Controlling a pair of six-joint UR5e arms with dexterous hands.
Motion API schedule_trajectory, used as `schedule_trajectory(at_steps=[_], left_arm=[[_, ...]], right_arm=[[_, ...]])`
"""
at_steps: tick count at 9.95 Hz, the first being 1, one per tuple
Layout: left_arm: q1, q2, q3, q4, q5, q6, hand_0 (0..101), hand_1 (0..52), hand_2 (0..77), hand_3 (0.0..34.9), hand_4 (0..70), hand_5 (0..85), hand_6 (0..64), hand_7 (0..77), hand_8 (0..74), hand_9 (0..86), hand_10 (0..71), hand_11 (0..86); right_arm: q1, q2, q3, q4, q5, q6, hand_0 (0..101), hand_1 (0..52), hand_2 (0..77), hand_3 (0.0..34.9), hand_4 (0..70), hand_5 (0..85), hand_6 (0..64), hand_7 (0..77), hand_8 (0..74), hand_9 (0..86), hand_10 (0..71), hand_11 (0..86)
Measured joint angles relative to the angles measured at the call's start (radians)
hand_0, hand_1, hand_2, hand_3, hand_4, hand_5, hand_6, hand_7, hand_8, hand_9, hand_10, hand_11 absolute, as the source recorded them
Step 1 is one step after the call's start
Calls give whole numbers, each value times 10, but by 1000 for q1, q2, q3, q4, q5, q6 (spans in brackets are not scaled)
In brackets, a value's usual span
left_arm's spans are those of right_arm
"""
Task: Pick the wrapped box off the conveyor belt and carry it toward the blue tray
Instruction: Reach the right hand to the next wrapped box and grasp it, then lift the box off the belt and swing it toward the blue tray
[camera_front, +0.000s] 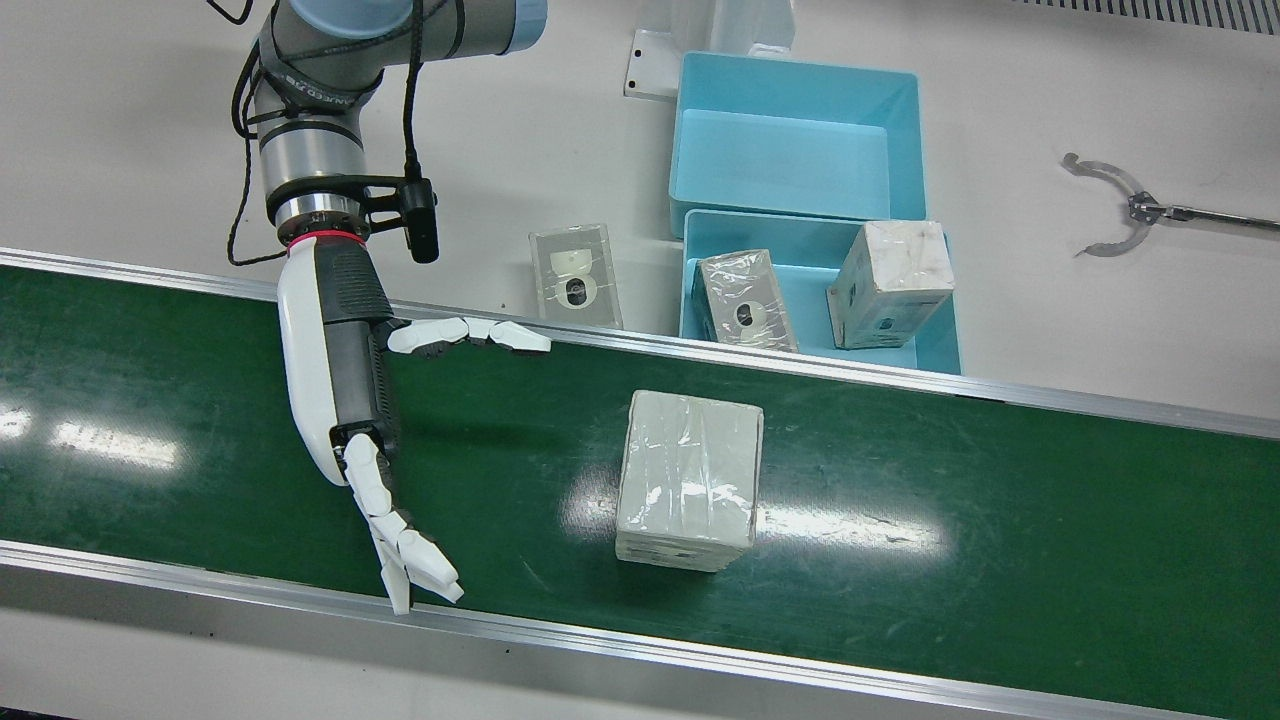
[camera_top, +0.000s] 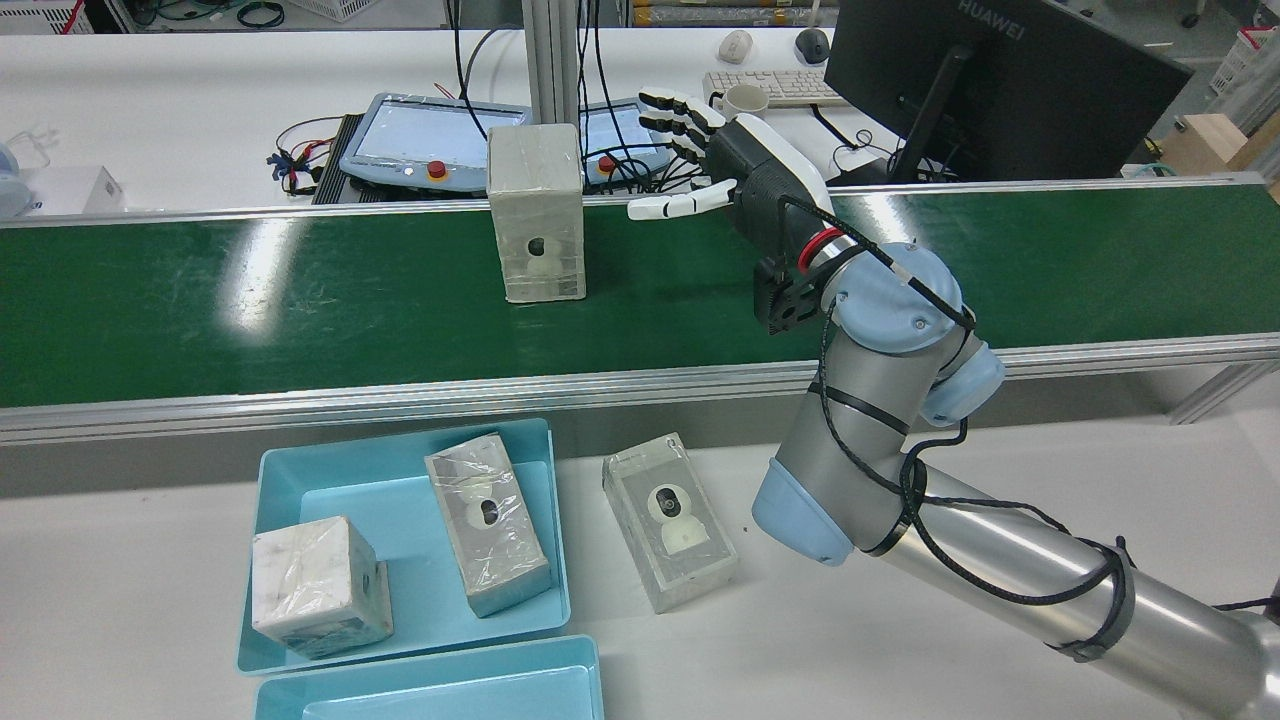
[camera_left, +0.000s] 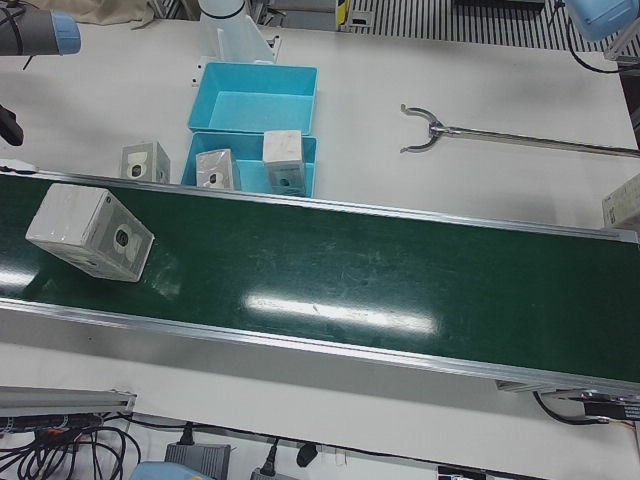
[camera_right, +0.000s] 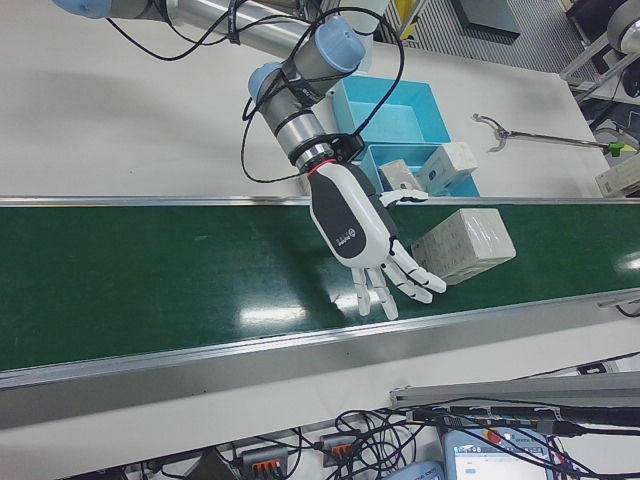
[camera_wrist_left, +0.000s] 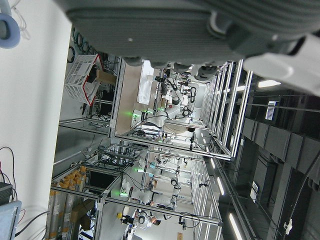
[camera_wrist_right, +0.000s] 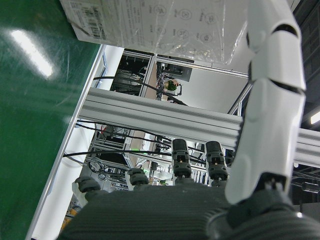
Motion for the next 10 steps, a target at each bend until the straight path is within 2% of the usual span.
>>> schedule_trajectory(at_steps=[2,6,7,8,9,10], left_arm=[[0,0,0,0,0,0,0,0,11,0,5,5,5,5,5,0,5,0],[0,0,0,0,0,0,0,0,5,0,0,5,0,5,0,5,5,0],[0,0,0,0,0,0,0,0,5,0,5,5,5,5,5,5,0,0],[0,0,0,0,0,0,0,0,5,0,5,5,5,5,5,5,5,0],[0,0,0,0,0,0,0,0,5,0,0,5,5,5,5,0,5,0],[0,0,0,0,0,0,0,0,5,0,5,5,0,5,5,0,5,0]], right_arm=[[-6,9,-20,18,0,0,450,125,164,305,38,191,0,180,11,60,16,33],[-23,25,-31,26,2,0,443,125,169,304,38,191,0,185,5,54,16,33],[-26,26,-33,26,1,1,439,125,180,305,38,191,0,191,0,22,33,54],[-27,26,-35,26,1,1,431,125,207,305,65,191,0,185,0,22,33,65],[-28,26,-37,27,1,3,406,109,229,306,147,262,0,185,0,22,71,120],[-28,26,-40,32,2,5,406,65,322,306,147,262,0,185,0,22,71,120]])
